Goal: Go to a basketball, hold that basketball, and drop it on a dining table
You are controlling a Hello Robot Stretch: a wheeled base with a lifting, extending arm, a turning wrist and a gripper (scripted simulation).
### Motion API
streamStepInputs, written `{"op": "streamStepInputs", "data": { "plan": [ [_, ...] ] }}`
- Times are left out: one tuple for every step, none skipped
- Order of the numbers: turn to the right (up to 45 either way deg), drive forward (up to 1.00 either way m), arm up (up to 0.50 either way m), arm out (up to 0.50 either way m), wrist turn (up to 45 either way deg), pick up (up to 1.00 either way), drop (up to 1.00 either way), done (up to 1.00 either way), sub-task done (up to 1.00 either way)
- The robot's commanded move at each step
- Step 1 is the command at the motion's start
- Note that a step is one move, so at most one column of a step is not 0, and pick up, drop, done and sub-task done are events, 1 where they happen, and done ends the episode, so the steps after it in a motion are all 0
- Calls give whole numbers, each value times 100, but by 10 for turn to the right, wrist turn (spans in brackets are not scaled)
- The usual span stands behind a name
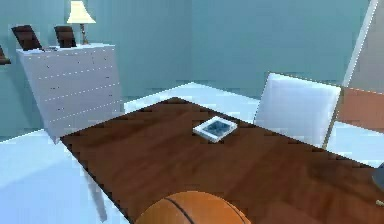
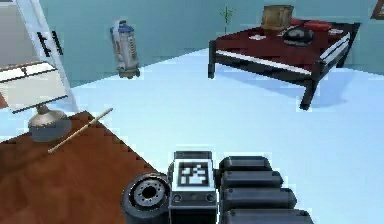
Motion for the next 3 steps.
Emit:
{"op": "streamStepInputs", "data": {
  "plan": [
    [450, 0, 0, 0, 0, 0, 0, 0, 0],
    [450, 0, 0, 0, 0, 0, 0, 0, 0],
    [90, 0, 0, 0, 0, 0, 0, 0, 0]
  ]
}}
